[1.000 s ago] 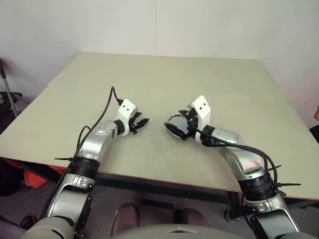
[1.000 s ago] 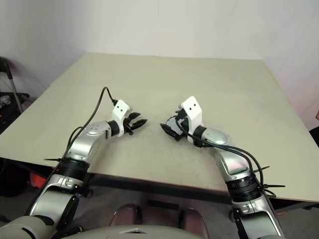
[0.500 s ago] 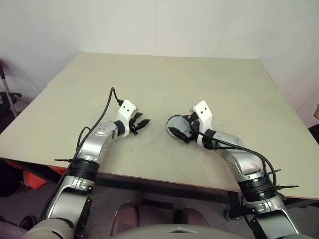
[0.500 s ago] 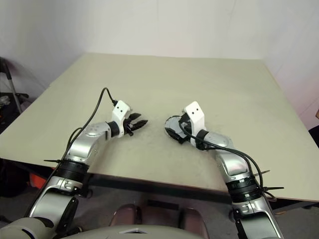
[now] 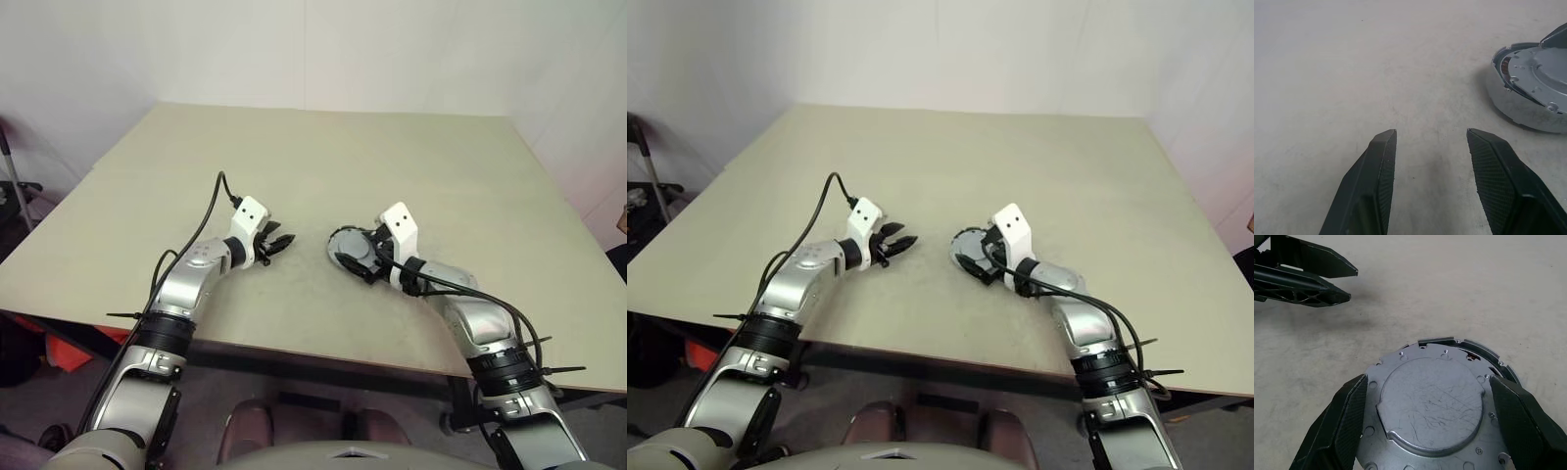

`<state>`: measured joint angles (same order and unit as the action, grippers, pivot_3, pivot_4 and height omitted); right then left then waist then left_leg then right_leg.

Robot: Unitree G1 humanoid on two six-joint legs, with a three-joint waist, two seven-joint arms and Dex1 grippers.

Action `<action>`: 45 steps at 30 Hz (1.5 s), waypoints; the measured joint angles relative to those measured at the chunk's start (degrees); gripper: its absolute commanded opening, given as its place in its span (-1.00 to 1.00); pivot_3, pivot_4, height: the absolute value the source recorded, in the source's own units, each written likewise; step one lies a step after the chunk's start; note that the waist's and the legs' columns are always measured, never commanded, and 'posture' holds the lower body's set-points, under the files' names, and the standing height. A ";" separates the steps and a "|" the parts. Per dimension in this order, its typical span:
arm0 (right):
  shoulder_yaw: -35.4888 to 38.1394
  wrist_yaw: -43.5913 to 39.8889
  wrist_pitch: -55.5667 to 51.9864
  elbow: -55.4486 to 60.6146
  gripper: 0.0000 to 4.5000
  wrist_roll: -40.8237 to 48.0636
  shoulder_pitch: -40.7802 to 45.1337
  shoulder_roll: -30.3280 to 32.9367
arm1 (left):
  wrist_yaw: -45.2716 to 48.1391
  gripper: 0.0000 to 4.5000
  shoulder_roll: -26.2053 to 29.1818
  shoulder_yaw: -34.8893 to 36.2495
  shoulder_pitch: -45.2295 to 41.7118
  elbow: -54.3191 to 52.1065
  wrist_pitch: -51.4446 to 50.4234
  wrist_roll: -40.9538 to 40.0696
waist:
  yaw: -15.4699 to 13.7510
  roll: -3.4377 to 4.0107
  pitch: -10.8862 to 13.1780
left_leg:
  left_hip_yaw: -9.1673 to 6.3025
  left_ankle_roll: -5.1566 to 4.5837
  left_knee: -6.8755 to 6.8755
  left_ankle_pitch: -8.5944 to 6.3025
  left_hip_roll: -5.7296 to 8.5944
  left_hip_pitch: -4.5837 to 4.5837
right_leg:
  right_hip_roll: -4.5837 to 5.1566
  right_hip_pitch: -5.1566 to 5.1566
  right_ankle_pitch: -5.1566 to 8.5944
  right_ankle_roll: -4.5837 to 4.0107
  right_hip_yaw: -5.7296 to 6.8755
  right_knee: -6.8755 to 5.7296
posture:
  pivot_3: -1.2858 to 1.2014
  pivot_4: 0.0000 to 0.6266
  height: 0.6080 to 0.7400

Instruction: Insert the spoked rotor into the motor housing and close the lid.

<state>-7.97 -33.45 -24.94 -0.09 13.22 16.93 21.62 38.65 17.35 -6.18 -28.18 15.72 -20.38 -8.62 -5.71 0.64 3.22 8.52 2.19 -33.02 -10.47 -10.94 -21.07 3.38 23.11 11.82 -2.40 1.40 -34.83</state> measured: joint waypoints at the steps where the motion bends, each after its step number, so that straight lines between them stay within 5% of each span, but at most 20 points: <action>1: 0.00 0.05 0.13 -0.14 0.72 -0.36 0.01 -0.02 | -0.07 0.08 0.00 0.00 0.00 0.00 -0.01 0.00 | 0.00 0.00 0.00 | 0.00 0.00 0.00 0.00 0.00 0.01 | 0.00 -0.02 0.00 0.00 0.00 0.00 | 0.03 -1.00 1.00; 4: 0.01 0.04 0.28 -0.29 0.41 -0.85 0.03 -0.16 | -0.17 0.08 0.00 0.00 0.01 -0.01 -0.02 0.00 | 0.01 -0.01 -0.01 | 0.00 0.00 0.00 0.00 0.00 0.04 | 0.00 -0.05 0.00 0.00 0.00 0.00 | 0.03 -1.00 1.00; 45: 3.75 2.78 -0.98 -3.62 0.41 -1.79 2.64 -4.41 | -0.38 0.08 0.28 -0.17 0.30 0.00 -0.04 0.15 | 0.07 -0.01 -0.01 | 0.00 -0.04 -0.03 -0.03 0.00 0.03 | 0.01 -0.05 -0.01 -0.02 0.00 0.00 | 0.03 -1.00 1.00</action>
<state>-4.22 -30.67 -25.92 -3.71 11.43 19.57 17.21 38.27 17.63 -6.35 -27.87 15.71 -20.42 -8.47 -5.64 0.62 3.22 8.52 2.15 -33.05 -10.49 -10.94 -21.04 3.39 23.06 11.82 -2.41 1.40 -34.82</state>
